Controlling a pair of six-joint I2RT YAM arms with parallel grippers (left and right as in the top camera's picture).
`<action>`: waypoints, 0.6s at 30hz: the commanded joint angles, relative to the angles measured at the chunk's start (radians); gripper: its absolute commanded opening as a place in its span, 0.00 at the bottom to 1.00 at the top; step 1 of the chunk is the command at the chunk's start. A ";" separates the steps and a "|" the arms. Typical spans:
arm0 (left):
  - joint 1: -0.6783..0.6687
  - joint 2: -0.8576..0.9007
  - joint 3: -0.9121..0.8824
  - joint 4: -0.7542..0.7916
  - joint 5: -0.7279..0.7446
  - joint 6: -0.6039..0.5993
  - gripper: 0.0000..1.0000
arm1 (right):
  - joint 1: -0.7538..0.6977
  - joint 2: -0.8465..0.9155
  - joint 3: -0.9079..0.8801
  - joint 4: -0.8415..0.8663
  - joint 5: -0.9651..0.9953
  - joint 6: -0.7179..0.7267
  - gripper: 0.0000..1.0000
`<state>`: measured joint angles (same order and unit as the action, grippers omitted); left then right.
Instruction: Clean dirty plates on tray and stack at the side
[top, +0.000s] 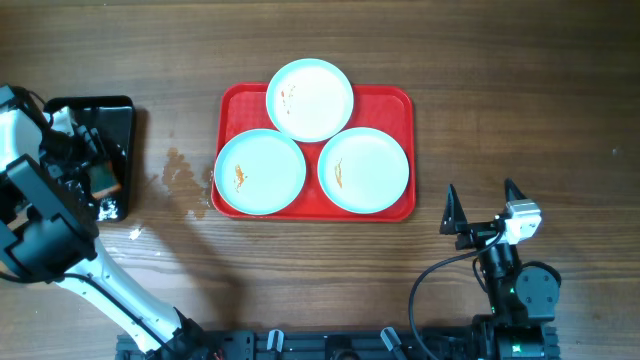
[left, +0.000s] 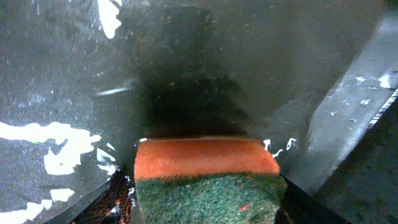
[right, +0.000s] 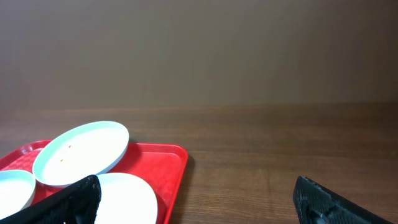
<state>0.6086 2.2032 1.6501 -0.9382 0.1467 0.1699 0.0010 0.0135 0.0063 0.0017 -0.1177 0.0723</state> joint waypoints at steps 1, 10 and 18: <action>-0.011 0.013 -0.002 -0.001 0.046 -0.002 0.68 | -0.005 -0.006 -0.001 0.005 0.014 -0.018 1.00; -0.016 -0.010 0.000 -0.013 0.012 0.002 0.04 | -0.005 -0.006 -0.001 0.005 0.014 -0.018 1.00; -0.015 -0.107 -0.001 -0.124 -0.032 -0.008 1.00 | -0.005 -0.006 -0.001 0.005 0.014 -0.018 0.99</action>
<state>0.5957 2.1143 1.6512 -1.0142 0.1238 0.1699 0.0010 0.0135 0.0063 0.0017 -0.1177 0.0723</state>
